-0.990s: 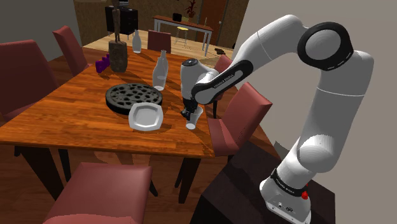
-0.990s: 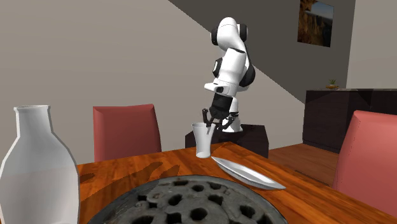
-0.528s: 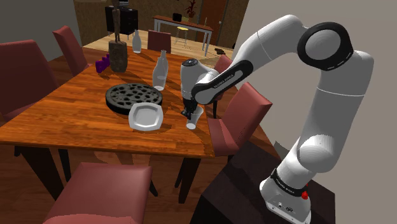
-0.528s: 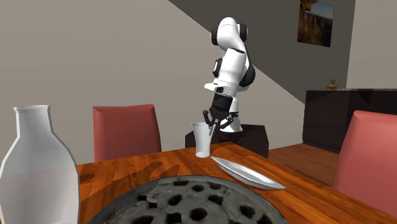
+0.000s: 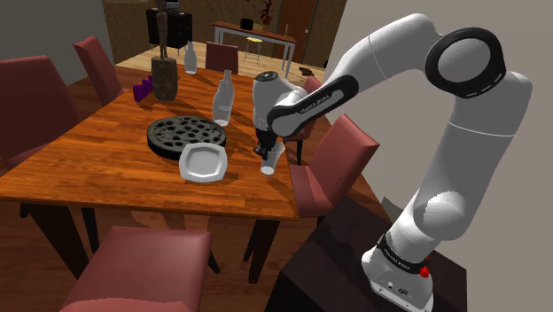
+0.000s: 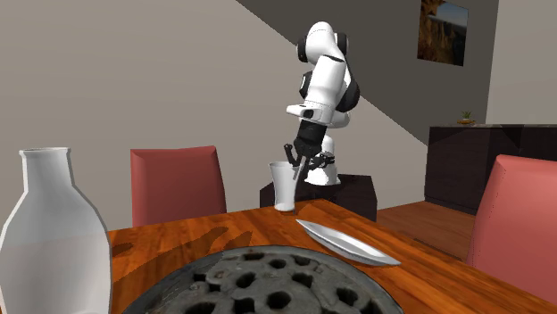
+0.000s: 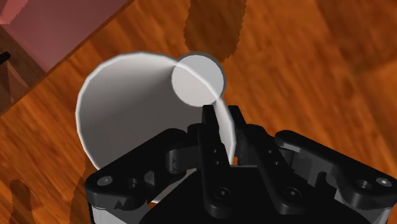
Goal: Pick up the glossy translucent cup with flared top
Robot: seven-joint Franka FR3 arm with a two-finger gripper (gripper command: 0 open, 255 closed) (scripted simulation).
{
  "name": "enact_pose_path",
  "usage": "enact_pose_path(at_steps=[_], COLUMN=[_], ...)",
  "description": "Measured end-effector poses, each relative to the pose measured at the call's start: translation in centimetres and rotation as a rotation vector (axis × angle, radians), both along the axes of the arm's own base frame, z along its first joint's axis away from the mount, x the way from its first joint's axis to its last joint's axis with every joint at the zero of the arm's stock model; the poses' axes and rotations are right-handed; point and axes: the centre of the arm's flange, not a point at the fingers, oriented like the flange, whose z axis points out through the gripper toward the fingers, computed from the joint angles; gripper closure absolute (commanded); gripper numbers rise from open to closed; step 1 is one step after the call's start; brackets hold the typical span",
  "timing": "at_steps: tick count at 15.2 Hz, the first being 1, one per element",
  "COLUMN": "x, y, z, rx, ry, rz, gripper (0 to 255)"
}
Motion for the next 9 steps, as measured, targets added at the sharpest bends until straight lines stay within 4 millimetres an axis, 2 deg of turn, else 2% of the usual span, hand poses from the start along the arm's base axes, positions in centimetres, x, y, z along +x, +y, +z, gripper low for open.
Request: enact_pose_path(at_steps=[9], x=[-0.1], y=[0.0], z=[4.5], rx=[0.000], ry=[0.000], rz=[0.000], gripper=[255])
